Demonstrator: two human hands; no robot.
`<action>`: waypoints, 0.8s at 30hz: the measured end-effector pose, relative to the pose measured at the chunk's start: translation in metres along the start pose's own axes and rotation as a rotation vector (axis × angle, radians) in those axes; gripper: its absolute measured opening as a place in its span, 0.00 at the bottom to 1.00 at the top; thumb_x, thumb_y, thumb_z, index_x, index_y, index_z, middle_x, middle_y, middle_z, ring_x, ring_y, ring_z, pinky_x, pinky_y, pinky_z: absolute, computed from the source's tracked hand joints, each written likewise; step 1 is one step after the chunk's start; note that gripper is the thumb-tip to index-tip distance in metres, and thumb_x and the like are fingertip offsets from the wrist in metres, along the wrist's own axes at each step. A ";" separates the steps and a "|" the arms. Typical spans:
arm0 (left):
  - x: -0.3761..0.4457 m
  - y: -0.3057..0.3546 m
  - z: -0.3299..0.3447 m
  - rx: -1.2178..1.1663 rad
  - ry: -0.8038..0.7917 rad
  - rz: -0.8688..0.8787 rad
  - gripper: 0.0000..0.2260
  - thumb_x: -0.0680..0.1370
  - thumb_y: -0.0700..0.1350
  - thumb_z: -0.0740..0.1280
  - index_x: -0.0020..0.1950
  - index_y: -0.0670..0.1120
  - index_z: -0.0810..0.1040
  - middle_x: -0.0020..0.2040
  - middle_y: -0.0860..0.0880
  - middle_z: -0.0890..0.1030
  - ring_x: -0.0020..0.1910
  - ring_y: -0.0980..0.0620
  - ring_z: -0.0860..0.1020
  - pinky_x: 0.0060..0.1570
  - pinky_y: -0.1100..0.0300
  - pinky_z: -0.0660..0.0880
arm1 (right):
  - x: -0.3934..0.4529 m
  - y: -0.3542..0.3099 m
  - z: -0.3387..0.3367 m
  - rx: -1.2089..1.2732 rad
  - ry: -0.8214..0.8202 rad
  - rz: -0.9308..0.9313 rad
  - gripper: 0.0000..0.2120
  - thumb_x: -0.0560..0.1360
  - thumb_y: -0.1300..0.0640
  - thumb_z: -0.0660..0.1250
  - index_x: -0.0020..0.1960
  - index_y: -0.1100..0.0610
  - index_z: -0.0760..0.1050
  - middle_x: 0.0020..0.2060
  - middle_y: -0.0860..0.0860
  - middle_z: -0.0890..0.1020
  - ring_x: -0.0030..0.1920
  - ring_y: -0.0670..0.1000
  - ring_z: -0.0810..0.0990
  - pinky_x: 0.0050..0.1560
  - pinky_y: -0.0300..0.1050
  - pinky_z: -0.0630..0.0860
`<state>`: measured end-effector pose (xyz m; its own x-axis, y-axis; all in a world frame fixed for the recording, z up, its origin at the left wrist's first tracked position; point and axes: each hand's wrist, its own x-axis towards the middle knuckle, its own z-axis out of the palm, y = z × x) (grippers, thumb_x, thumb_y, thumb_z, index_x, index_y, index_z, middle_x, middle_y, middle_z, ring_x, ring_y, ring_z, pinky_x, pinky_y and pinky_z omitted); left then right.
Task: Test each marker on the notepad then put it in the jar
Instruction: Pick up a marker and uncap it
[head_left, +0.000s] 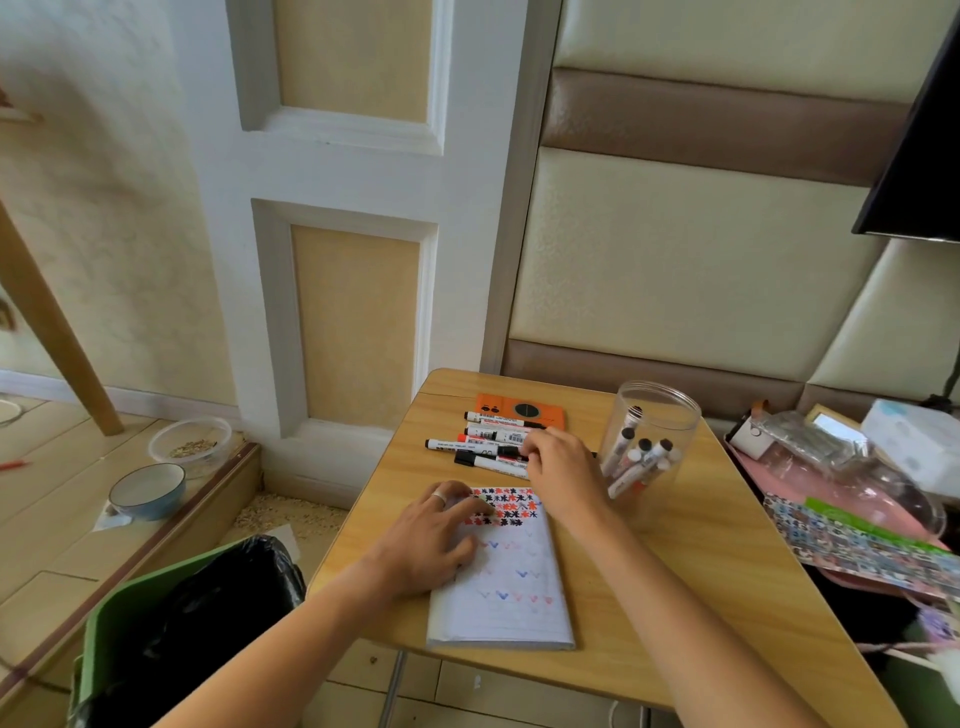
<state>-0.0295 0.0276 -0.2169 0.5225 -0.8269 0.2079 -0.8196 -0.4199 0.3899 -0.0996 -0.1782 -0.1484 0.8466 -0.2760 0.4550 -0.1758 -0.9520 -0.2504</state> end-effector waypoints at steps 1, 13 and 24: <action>0.002 -0.001 0.000 -0.016 0.005 -0.007 0.21 0.80 0.56 0.58 0.74 0.60 0.67 0.73 0.54 0.64 0.73 0.55 0.61 0.71 0.52 0.66 | 0.002 0.003 0.006 -0.004 -0.020 0.008 0.10 0.82 0.62 0.63 0.58 0.56 0.82 0.55 0.50 0.83 0.55 0.49 0.81 0.56 0.44 0.80; -0.001 -0.009 0.007 -0.064 0.132 0.041 0.19 0.79 0.55 0.61 0.70 0.57 0.73 0.71 0.57 0.68 0.70 0.59 0.64 0.70 0.59 0.65 | 0.019 0.006 0.049 -0.006 -0.165 0.015 0.08 0.80 0.56 0.71 0.58 0.54 0.78 0.54 0.47 0.79 0.54 0.47 0.78 0.53 0.38 0.74; -0.010 -0.002 -0.003 -0.207 0.170 0.107 0.11 0.80 0.50 0.63 0.62 0.54 0.72 0.56 0.60 0.81 0.53 0.63 0.77 0.58 0.59 0.74 | 0.017 0.003 0.036 0.048 -0.031 -0.041 0.05 0.78 0.59 0.70 0.52 0.55 0.76 0.50 0.47 0.77 0.49 0.48 0.77 0.50 0.42 0.78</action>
<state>-0.0324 0.0381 -0.2172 0.4823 -0.7802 0.3983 -0.8155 -0.2339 0.5294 -0.0679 -0.1810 -0.1728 0.8678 -0.2316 0.4397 -0.1164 -0.9549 -0.2733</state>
